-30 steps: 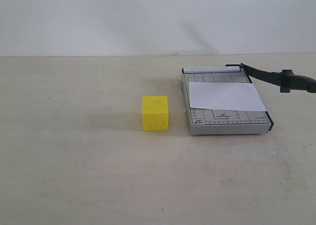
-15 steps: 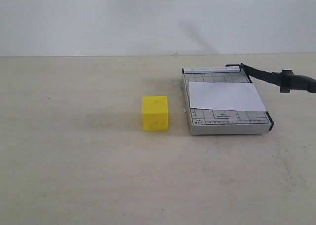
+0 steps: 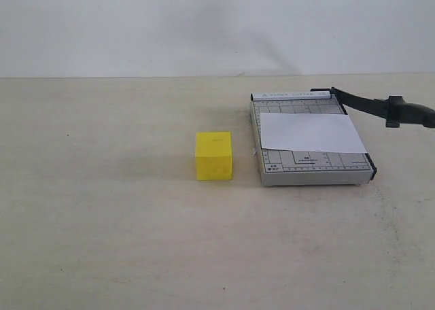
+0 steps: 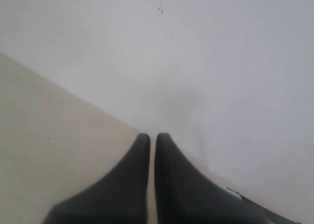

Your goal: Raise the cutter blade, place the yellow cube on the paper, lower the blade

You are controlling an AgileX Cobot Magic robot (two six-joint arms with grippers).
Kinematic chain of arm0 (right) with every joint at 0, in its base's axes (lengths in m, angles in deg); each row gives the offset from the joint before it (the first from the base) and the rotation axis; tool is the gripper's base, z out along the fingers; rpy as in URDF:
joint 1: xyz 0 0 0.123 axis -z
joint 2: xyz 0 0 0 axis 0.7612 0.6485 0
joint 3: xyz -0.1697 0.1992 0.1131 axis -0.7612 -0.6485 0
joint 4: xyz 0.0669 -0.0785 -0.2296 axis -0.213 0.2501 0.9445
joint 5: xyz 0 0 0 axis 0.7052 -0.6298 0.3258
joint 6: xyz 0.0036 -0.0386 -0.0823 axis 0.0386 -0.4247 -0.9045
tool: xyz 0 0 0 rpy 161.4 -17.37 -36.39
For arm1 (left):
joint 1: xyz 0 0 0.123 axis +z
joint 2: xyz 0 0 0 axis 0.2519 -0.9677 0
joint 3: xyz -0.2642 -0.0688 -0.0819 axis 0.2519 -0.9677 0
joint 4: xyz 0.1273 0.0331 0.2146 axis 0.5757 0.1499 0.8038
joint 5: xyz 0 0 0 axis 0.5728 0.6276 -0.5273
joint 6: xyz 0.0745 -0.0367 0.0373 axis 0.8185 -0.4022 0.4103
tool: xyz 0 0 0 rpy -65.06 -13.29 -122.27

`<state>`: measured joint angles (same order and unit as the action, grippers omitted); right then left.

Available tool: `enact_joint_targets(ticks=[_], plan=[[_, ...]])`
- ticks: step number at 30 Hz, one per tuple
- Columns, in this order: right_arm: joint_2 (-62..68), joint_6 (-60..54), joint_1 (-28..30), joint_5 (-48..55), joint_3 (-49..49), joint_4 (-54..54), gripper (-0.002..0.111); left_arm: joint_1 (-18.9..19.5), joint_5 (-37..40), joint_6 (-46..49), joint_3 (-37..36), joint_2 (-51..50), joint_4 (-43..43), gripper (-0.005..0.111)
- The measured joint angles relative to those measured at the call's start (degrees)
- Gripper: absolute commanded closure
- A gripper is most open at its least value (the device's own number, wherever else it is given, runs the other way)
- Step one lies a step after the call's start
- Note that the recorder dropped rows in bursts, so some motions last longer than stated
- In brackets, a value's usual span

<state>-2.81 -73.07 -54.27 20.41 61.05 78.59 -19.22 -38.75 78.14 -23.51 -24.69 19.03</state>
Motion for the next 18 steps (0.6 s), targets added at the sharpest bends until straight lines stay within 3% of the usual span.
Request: enact_joint_targets(ticks=[5,10,14,18], plan=[[4.12,0.02,0.0,-3.09,-0.55,-0.08,0.109,0.0,-2.33,2.49,9.69,-2.65,6.75,0.102],[7.71,0.02,0.0,-3.87,-0.55,-0.08,0.109,0.0,-0.39,10.63,22.97,-16.37,13.67,0.102],[9.97,0.02,0.0,-3.87,-0.55,-0.08,0.109,0.0,11.42,12.47,36.11,-32.86,14.01,0.102],[11.33,0.23,0.0,-2.58,-0.55,-0.08,0.109,0.0,23.57,15.75,46.64,-45.96,7.37,0.102]])
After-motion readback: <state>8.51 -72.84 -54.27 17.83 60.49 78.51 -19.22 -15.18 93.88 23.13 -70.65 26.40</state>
